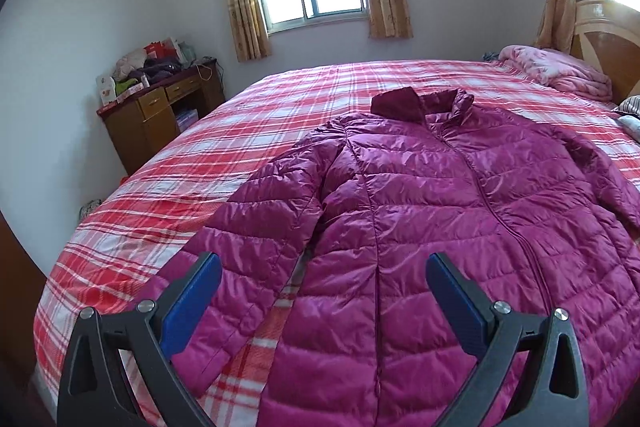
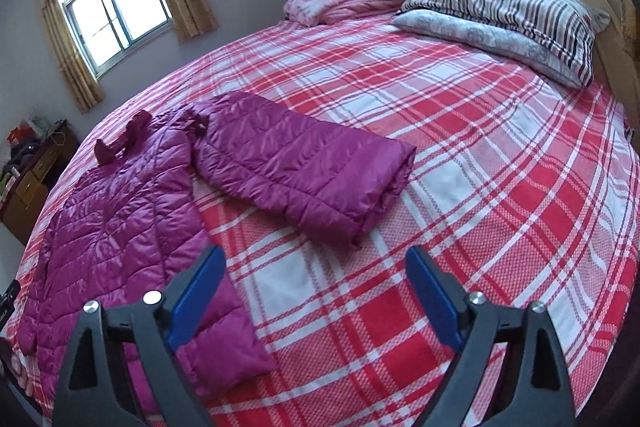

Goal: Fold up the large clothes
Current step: 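Reach the right tool to the sleeve cuff nearest it and grasp, then lift the sleeve with the right tool and lay it across the jacket body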

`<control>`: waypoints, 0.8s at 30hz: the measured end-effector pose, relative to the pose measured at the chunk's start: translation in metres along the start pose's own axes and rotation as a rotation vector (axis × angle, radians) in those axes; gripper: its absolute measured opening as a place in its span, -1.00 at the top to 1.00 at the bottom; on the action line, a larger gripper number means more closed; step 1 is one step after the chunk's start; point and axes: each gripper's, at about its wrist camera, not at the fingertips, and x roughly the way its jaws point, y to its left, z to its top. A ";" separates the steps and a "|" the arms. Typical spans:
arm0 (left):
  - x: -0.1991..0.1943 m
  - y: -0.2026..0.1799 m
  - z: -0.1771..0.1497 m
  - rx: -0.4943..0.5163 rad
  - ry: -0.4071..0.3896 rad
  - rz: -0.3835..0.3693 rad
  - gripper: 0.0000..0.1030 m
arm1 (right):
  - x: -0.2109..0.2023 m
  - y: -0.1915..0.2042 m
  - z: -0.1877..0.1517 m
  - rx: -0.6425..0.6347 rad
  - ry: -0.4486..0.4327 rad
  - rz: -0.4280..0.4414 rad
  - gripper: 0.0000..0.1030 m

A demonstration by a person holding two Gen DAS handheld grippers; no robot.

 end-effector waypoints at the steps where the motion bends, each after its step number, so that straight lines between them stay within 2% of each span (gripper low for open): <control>1: 0.006 -0.002 0.002 0.000 0.000 0.004 -0.98 | 0.007 -0.004 0.004 0.016 0.010 -0.008 -0.72; 8: 0.050 -0.013 0.011 0.011 0.041 0.025 -0.98 | 0.051 -0.024 0.026 0.093 0.063 -0.031 -0.44; 10: 0.061 -0.013 0.014 0.013 0.048 0.036 -0.98 | 0.062 -0.026 0.028 0.095 0.090 -0.032 -0.20; 12: 0.072 -0.012 0.016 0.007 0.063 0.045 -0.98 | 0.068 -0.024 0.029 0.075 0.088 -0.043 -0.13; 14: 0.083 -0.010 0.016 -0.001 0.080 0.052 -0.98 | 0.069 -0.022 0.032 0.048 0.081 -0.036 0.24; 15: 0.087 -0.009 0.016 -0.005 0.088 0.057 -0.98 | 0.071 -0.024 0.035 0.049 0.091 -0.017 0.48; 16: 0.091 -0.007 0.015 -0.010 0.098 0.060 -0.98 | 0.071 -0.026 0.038 0.055 0.095 -0.013 0.58; 19: 0.102 -0.001 0.011 -0.034 0.135 0.048 -0.98 | 0.068 -0.031 0.055 0.043 0.066 -0.059 0.69; 24: 0.106 0.015 0.013 -0.062 0.137 0.051 -0.98 | 0.058 -0.033 0.095 -0.003 -0.003 -0.139 0.72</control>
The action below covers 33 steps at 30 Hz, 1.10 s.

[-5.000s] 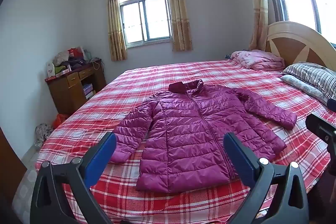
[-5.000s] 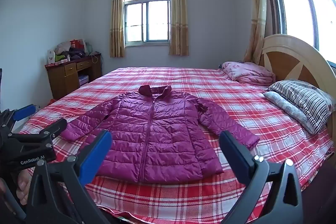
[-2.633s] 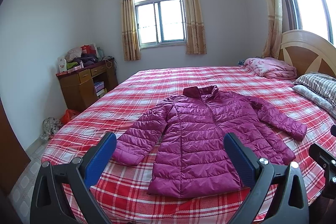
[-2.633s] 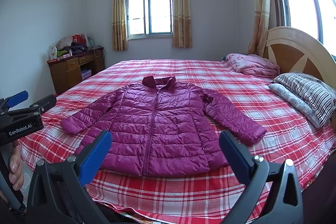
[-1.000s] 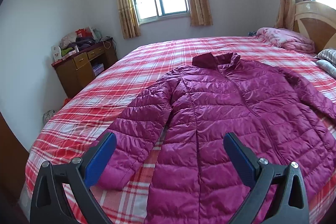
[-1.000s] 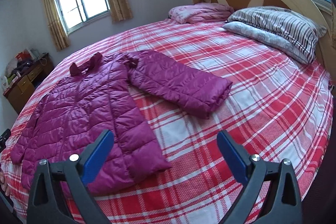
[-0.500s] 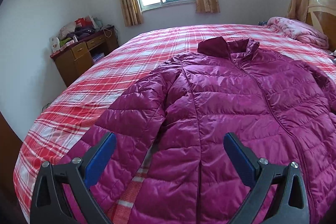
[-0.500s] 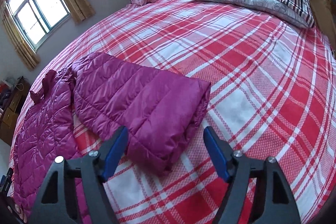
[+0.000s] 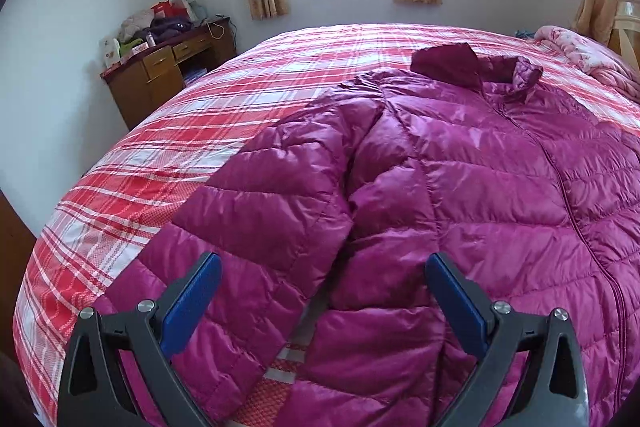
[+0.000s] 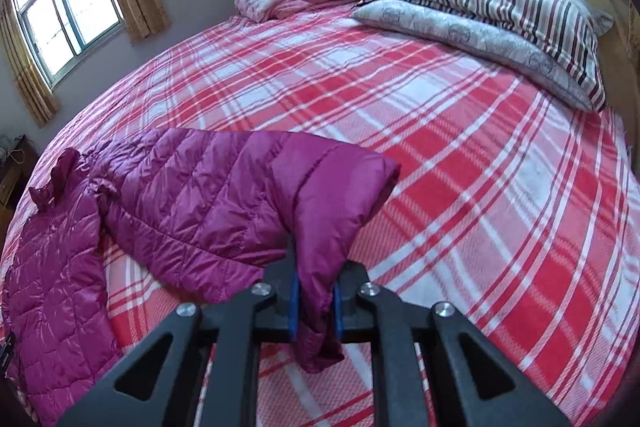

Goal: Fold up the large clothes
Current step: 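Lift the sleeve with the right tool and lay it across the jacket body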

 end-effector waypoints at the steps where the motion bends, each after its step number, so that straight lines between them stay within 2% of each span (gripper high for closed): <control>1: 0.001 0.004 0.002 -0.008 -0.001 0.002 -0.98 | -0.003 0.003 0.007 -0.015 -0.014 -0.011 0.73; 8: -0.004 0.029 0.009 -0.043 -0.027 0.019 -0.98 | -0.046 0.046 0.055 -0.114 -0.188 -0.036 0.74; 14: -0.007 0.045 0.014 -0.076 -0.038 0.020 -0.98 | -0.076 0.102 0.069 -0.234 -0.317 -0.009 0.74; 23: -0.004 0.058 0.013 -0.089 -0.031 0.028 -0.98 | -0.098 0.195 0.054 -0.445 -0.407 0.076 0.75; 33: -0.004 0.073 0.013 -0.113 -0.032 0.032 -0.98 | -0.097 0.275 0.014 -0.671 -0.417 0.172 0.75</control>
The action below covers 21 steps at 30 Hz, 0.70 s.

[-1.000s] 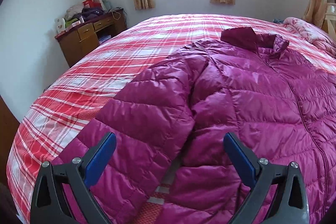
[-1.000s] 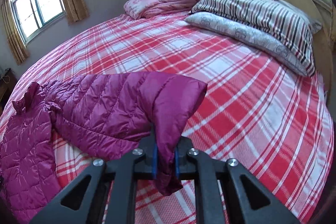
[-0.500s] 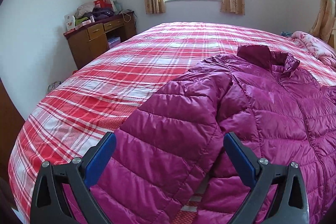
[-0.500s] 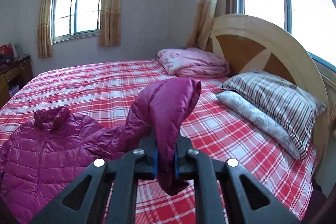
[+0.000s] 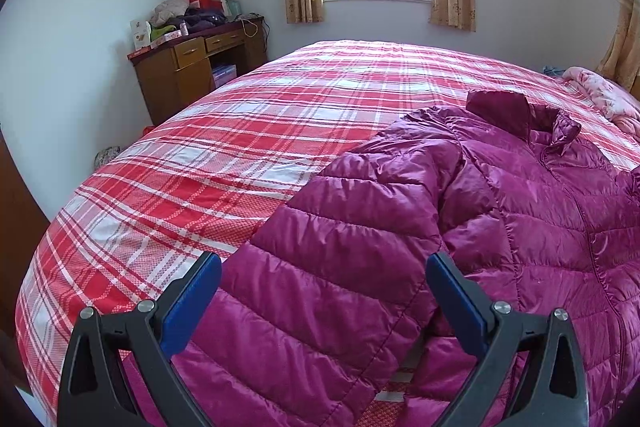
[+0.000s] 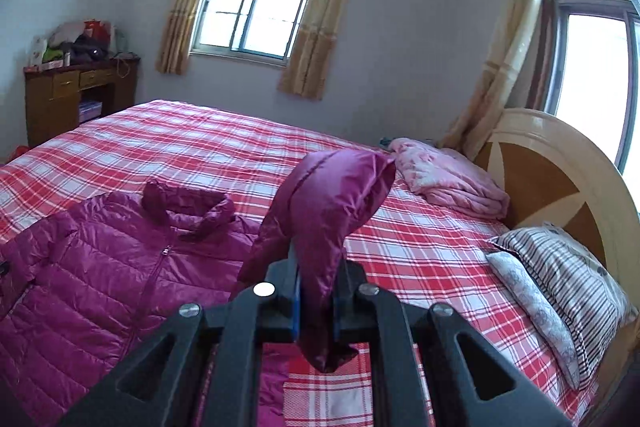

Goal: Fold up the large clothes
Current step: 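Lift the sleeve with the right tool and lay it across the jacket body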

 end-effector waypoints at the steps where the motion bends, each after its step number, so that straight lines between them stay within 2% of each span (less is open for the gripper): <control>1: 0.000 0.000 0.000 0.000 0.001 0.001 -0.98 | 0.003 0.009 -0.001 -0.018 0.002 0.014 0.75; 12: -0.001 -0.001 -0.002 0.010 0.009 -0.005 -0.98 | 0.040 0.109 -0.033 -0.164 0.066 0.130 0.75; 21: 0.008 0.002 -0.004 0.010 0.030 0.008 -0.98 | 0.060 0.158 -0.061 -0.189 0.143 0.222 0.75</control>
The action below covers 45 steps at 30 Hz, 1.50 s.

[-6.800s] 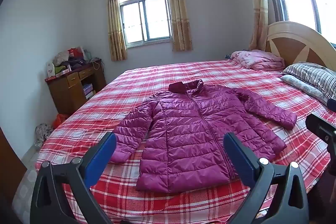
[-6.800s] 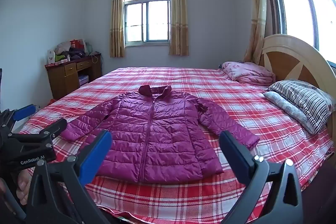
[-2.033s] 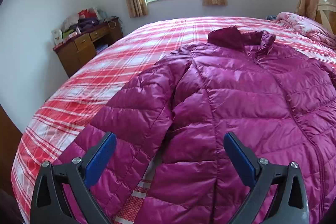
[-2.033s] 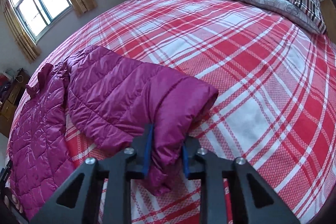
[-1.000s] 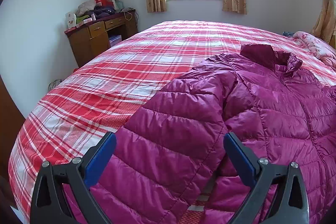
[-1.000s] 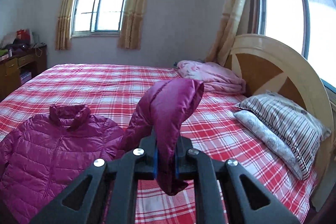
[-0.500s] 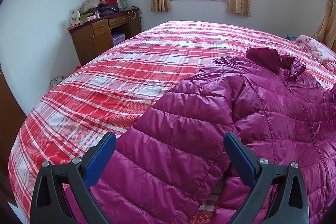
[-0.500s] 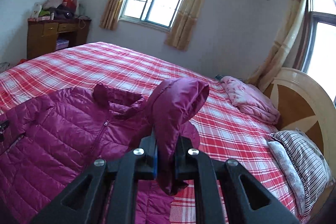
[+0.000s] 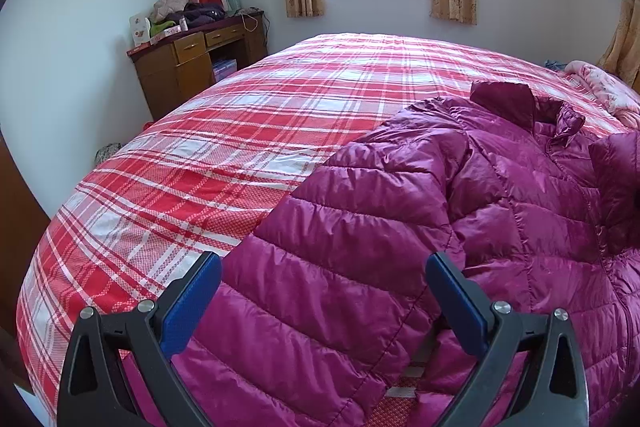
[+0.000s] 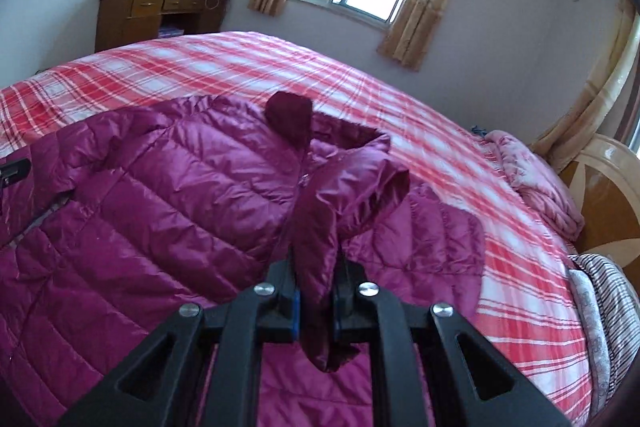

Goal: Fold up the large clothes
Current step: 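Lift the sleeve with the right tool and lay it across the jacket body, then open the right tool to release the sleeve and smooth it flat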

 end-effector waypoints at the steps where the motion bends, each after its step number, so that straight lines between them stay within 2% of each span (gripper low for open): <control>1: 0.002 -0.001 0.000 0.004 0.005 0.003 -0.98 | 0.002 0.004 -0.001 -0.002 0.004 0.009 0.75; 5: 0.002 -0.002 0.000 0.013 0.005 0.012 -0.98 | 0.010 0.016 -0.004 0.014 0.018 0.061 0.68; 7: 0.002 -0.003 0.001 0.015 0.003 0.015 -0.98 | 0.012 0.016 -0.005 0.057 0.034 0.135 0.50; 8: 0.001 -0.004 0.002 0.016 0.004 0.015 -0.98 | 0.010 0.016 -0.005 0.083 0.035 0.187 0.35; 10: 0.000 -0.004 0.005 0.018 0.000 0.021 -0.98 | -0.002 0.017 -0.005 0.108 0.007 0.266 -0.36; 12: -0.001 -0.004 0.009 0.018 -0.005 0.027 -0.98 | -0.022 0.020 -0.006 0.085 -0.053 0.288 -0.45; 15: -0.004 -0.002 0.014 0.005 -0.015 0.032 -0.98 | -0.048 0.016 -0.007 0.057 -0.105 0.283 -0.44; 17: -0.006 -0.003 0.017 0.000 -0.019 0.029 -0.98 | -0.055 0.006 -0.008 0.082 -0.117 0.256 -0.29; 19: -0.009 -0.008 0.018 -0.001 -0.022 0.022 -0.98 | -0.050 -0.011 -0.009 0.137 -0.089 0.216 0.02; 20: -0.010 -0.012 0.019 0.002 -0.022 0.015 -0.98 | -0.042 -0.017 -0.010 0.163 -0.064 0.179 0.09; 21: -0.011 -0.016 0.019 0.006 -0.020 0.009 -0.98 | -0.032 -0.025 -0.010 0.192 -0.038 0.146 0.29; 22: -0.013 -0.021 0.020 0.011 -0.021 0.000 -0.98 | -0.021 -0.032 -0.011 0.219 -0.010 0.123 0.35; 25: -0.021 -0.040 0.022 0.034 -0.035 -0.022 -0.98 | 0.013 -0.045 -0.017 0.266 0.085 0.069 0.35; 29: -0.027 -0.065 0.028 0.065 -0.053 -0.037 -0.98 | 0.048 -0.021 -0.025 0.200 0.197 0.143 0.39; 31: -0.029 -0.076 0.032 0.079 -0.056 -0.052 -0.98 | 0.044 -0.011 -0.025 0.167 0.184 0.147 0.45; 33: -0.034 -0.086 0.037 0.087 -0.069 -0.065 -0.98 | 0.034 -0.021 -0.023 0.200 0.152 0.179 0.45; 35: -0.038 -0.099 0.044 0.094 -0.078 -0.087 -0.98 | 0.018 -0.043 -0.019 0.239 0.087 0.167 0.45; 38: -0.044 -0.127 0.055 0.119 -0.116 -0.108 -0.98 | 0.012 -0.085 -0.014 0.310 0.037 0.086 0.50; 40: -0.044 -0.150 0.060 0.143 -0.141 -0.115 -0.98 | 0.022 -0.132 -0.014 0.437 0.039 0.012 0.63; 45: -0.011 -0.194 0.063 0.192 -0.127 -0.016 -0.98 | 0.055 -0.207 -0.025 0.681 0.034 -0.050 0.64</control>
